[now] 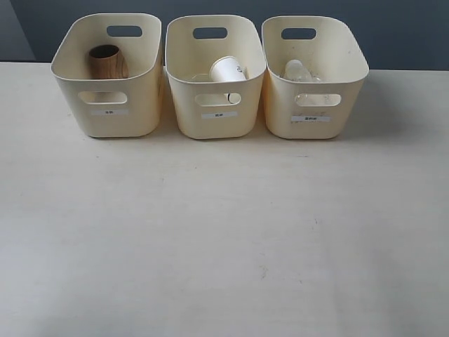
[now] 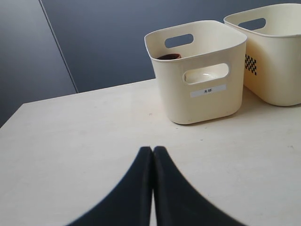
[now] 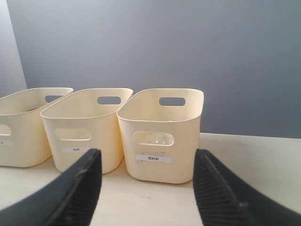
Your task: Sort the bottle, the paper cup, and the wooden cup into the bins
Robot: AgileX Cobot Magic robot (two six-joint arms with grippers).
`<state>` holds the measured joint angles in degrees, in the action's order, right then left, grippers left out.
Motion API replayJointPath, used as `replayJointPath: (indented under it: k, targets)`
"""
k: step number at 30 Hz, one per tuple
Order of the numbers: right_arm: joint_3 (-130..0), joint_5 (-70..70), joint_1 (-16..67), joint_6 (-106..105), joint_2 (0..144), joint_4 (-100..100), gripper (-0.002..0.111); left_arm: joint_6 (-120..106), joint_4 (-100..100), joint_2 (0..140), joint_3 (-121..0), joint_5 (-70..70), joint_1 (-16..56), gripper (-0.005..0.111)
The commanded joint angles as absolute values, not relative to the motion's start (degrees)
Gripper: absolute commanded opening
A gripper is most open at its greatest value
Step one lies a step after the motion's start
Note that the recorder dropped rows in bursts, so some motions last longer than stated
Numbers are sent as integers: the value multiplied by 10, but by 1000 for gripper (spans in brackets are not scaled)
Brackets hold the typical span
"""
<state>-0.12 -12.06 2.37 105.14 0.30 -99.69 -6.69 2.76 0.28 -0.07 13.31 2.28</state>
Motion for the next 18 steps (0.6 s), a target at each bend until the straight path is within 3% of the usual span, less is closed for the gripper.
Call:
replayJointPath:
  k: [1, 18]
  targets:
    - [0, -121, 20, 1050, 0, -999, 55, -66, 25, 0, 0, 133, 25, 0]
    - [0, -125, 20, 1050, 0, -999, 55, -66, 25, 0, 0, 133, 25, 0]
